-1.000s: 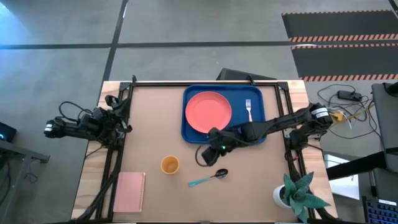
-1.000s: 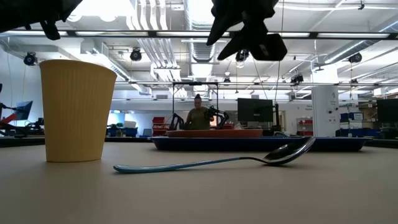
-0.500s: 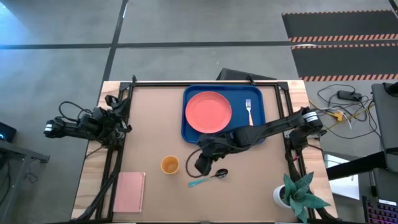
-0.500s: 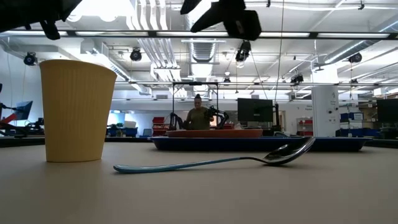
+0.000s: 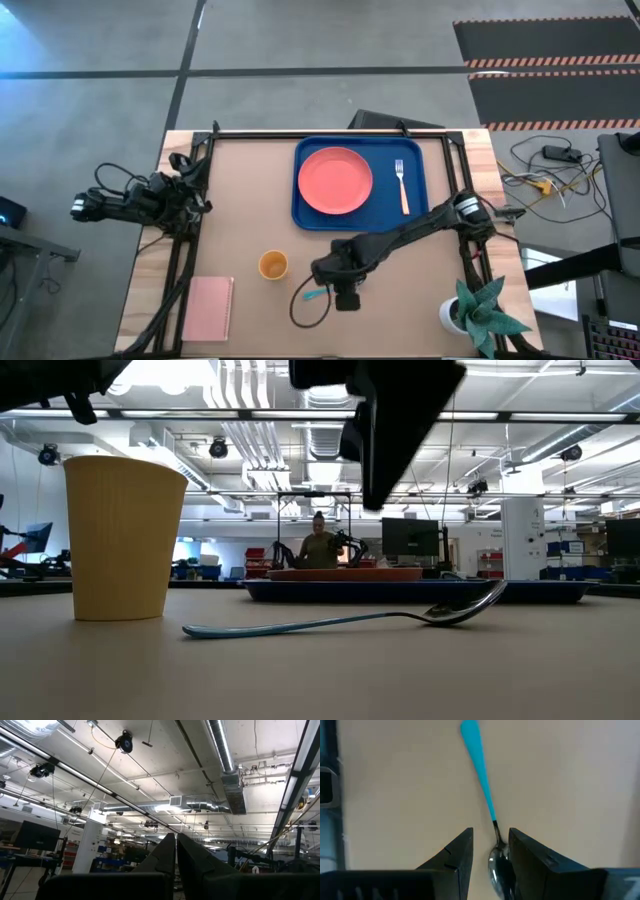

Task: Pick and place plate/cup/fork/spoon on tray
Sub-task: Put the blue spoon the fork on the blue serving tray to the right of the orange plate

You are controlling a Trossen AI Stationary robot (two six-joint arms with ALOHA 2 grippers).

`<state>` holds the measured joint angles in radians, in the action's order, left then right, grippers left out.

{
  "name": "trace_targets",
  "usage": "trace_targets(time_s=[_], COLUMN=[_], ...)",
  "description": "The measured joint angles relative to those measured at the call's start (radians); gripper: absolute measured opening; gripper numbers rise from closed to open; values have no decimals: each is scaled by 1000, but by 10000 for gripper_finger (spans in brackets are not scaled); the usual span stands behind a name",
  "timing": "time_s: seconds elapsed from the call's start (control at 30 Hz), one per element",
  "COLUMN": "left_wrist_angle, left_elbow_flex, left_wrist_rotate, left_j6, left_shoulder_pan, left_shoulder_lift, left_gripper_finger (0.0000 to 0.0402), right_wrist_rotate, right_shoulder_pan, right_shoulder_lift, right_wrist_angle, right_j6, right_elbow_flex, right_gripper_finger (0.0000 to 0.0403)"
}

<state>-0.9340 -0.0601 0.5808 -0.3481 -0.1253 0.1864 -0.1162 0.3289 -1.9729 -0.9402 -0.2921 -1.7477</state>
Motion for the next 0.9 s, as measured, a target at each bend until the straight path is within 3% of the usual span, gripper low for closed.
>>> trace_targets(time_s=[0.9], left_wrist_angle=[0], left_elbow_flex=[1], left_wrist_rotate=[0], left_j6=[0], left_shoulder_pan=[0], left_shoulder_lift=[0], left_gripper_finger=[0], right_wrist_rotate=[14], right_shoulder_pan=[-2], right_shoulder_lift=[-141], right_wrist_angle=[57], right_j6=[82], right_elbow_flex=[0], right_gripper_finger=[114])
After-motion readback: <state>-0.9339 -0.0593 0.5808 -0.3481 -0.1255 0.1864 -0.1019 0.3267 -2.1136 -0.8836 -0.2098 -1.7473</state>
